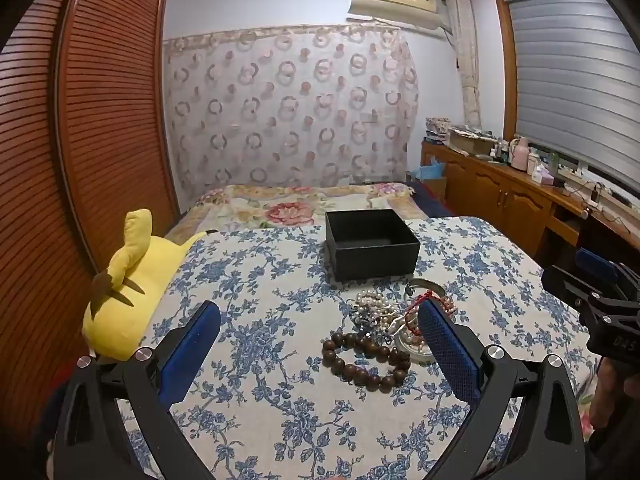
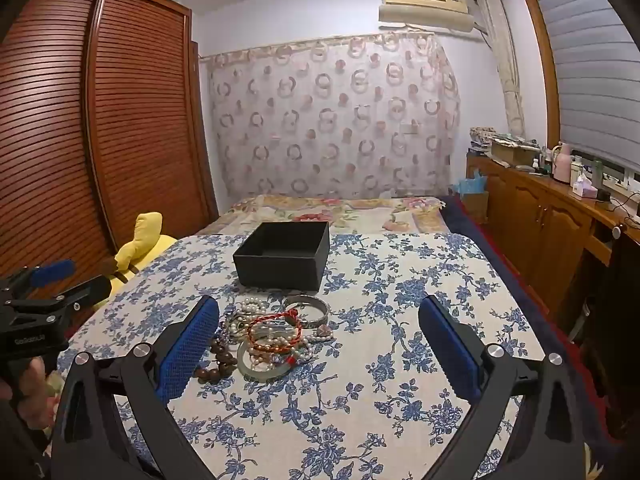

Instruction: Organize jewelry

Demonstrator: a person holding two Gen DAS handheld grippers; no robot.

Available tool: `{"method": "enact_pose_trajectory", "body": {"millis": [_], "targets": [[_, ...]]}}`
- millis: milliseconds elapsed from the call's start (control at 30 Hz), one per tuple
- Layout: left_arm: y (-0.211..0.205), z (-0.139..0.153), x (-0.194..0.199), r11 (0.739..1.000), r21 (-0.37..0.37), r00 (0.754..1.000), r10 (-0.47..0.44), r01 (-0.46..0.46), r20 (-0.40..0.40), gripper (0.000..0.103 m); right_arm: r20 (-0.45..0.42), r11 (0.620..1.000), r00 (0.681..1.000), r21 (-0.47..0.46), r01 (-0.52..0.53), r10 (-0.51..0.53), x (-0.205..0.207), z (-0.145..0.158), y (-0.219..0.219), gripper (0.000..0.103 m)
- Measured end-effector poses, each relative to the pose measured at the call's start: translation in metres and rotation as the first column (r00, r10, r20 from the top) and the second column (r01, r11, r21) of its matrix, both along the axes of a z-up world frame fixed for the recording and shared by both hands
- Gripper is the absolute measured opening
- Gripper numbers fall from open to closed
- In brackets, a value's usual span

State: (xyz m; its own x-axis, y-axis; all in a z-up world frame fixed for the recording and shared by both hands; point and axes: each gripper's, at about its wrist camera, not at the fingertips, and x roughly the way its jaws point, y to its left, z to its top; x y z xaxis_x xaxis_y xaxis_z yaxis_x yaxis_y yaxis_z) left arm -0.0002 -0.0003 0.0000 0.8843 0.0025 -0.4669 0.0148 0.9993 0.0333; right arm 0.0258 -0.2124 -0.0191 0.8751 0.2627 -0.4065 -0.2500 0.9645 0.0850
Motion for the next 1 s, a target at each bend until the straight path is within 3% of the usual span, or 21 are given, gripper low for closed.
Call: {"method": "enact_pose_trajectory", "body": {"millis": [1000], "targets": [[0.0000,0.0001,0.0002,1.000,-0.010,1.000,-0.001,0.001,0.000,0.096,0.005,1.000,1.000,0.000,0.000,0.000,-0.0019,0.0012,0.0021,0.101]]}}
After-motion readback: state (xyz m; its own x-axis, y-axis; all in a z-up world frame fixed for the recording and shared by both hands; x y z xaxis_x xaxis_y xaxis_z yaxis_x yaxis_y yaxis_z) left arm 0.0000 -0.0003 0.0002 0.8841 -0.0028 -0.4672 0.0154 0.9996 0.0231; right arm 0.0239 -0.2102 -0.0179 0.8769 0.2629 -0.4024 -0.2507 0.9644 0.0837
